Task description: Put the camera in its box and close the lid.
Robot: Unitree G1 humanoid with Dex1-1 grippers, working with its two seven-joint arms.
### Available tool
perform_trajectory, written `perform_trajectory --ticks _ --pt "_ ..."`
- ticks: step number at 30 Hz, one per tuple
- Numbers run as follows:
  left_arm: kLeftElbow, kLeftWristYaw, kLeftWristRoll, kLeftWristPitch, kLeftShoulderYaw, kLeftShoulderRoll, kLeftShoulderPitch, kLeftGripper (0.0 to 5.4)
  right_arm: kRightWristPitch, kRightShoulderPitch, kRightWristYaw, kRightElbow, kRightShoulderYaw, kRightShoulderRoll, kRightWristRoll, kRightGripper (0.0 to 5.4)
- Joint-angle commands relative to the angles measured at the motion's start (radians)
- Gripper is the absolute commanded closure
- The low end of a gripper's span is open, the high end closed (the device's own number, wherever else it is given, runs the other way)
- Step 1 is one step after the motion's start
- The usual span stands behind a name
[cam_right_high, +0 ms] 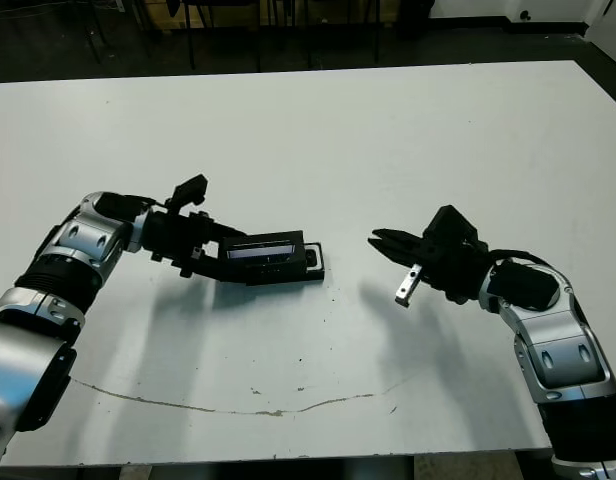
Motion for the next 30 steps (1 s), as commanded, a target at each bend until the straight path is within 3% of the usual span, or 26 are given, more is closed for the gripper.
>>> perform_trajectory --ticks 1,9,30 --pt "0.046 0.045 0.074 -0.005 -0.061 -0.024 0.045 2.54 0.007 0.015 -0.006 -0.004 0.003 -0.013 -0.014 5.40" --pt "0.114 0.134 0.115 -0.044 -0.107 -0.073 0.054 2.54 0.034 0.022 -0.017 -0.025 0.002 -0.016 -0.014 5.40" --pt "0.145 0.103 0.115 0.026 -0.144 -0.195 -0.051 2.54 -0.014 0.016 -0.008 0.015 -0.001 -0.004 -0.005 5.40"
